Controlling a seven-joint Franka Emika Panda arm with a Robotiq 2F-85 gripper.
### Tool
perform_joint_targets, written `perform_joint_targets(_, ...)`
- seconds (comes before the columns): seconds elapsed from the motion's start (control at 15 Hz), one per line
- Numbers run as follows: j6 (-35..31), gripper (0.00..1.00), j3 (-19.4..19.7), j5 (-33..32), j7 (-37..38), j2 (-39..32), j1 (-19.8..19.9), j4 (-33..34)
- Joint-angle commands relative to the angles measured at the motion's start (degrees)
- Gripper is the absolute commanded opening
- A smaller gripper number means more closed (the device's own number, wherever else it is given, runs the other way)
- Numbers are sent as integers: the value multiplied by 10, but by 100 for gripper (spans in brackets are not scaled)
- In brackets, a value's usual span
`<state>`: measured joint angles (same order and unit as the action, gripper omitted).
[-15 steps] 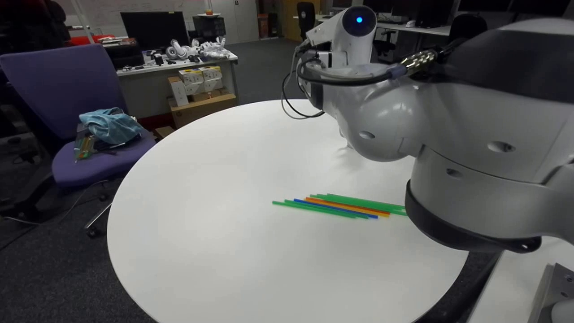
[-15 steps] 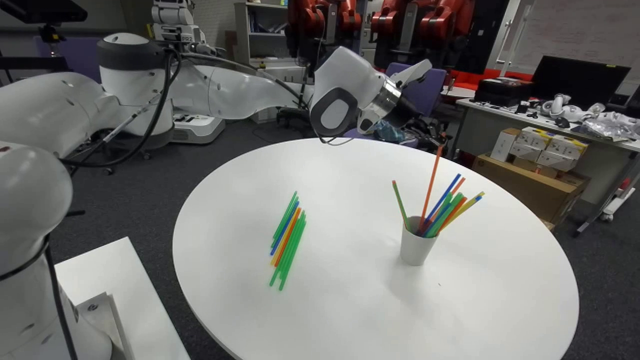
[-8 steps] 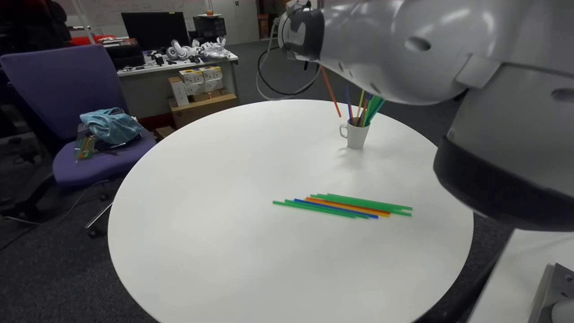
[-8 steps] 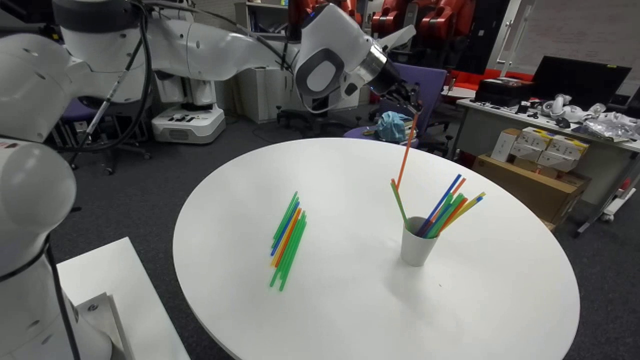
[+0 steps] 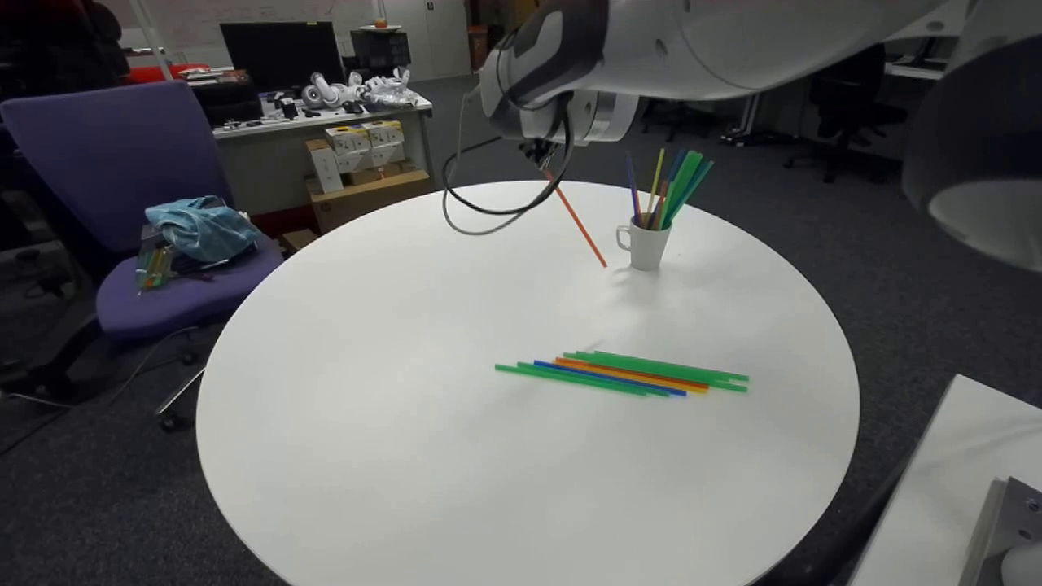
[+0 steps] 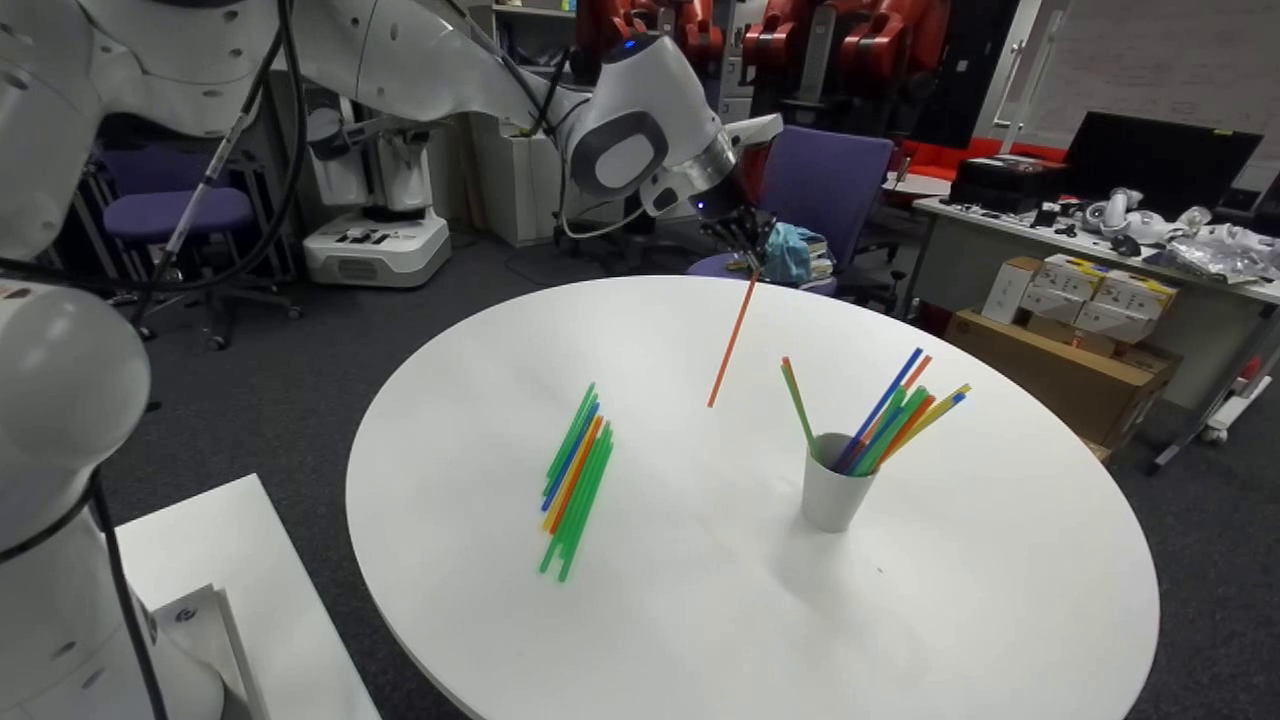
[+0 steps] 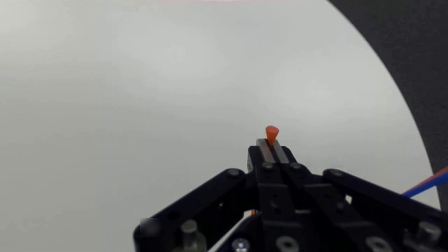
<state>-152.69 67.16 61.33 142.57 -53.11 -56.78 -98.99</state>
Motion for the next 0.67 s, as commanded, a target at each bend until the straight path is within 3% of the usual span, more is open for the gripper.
perform_joint_targets(0.0, 25, 0, -103, -128, 15, 44, 67, 2)
perform_joint_targets(0.4, 84, 0, -242, -392, 43, 46, 185, 17)
perform_joint_targets(0.6, 129, 0, -318, -491, 19, 64, 251, 27)
